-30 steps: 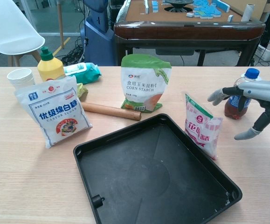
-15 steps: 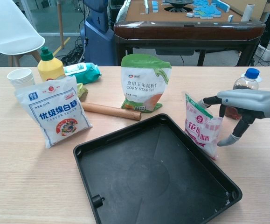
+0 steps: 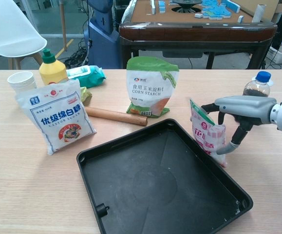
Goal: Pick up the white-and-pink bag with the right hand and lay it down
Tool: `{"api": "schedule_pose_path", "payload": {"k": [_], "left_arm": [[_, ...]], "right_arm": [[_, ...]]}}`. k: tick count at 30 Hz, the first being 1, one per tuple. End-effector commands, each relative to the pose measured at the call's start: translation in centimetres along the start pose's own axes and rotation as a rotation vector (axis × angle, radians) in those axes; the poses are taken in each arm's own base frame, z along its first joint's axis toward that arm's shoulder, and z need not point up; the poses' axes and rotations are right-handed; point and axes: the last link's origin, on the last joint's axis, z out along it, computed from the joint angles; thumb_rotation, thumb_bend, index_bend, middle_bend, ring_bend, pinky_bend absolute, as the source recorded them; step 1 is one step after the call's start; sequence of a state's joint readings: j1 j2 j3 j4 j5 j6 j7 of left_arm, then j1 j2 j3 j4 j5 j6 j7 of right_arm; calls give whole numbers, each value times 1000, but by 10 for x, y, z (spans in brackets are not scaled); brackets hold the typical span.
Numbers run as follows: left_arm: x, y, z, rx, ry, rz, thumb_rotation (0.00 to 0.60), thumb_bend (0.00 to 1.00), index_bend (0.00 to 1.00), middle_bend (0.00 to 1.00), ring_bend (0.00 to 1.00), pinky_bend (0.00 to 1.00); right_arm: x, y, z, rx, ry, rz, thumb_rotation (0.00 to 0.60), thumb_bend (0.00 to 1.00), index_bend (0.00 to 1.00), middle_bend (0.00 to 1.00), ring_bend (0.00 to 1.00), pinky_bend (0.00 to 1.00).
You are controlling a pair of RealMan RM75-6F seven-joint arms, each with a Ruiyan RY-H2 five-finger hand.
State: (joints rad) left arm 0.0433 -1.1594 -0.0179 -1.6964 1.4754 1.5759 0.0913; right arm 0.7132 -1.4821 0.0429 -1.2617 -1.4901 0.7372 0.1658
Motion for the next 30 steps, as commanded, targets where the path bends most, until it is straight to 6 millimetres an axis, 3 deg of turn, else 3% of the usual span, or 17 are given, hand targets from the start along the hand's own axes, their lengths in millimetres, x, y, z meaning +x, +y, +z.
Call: {"api": "schedule_pose_path", "payload": {"k": [1,9,14,25,30], "left_arm": [[0,0,0,1,0,1,600,177,77,16,0,56],[1,0,-1,2,2,0,600,177,77,16,0,56],[1,0,0,-1,2,-1,600,177,77,16,0,56],[-2,2,2,-9,-8,-3,600,177,77,16,0,56],[-5,4,3,-15,-13,-5,600,177,77,16,0,56]], "right_arm": [[-1,0,2,4,-10,-5,600,0,218,225,136,299],[-5,6,1,-13,27,39,600,14,423,348,229,300],[-9,14,-5,-36,90,104,600,67,487,408,312,392],[-29,23,-42,-145,176,269,600,68,485,385,313,412],[-39,22,-56,-177,151,294,600,68,334,325,242,409]]}}
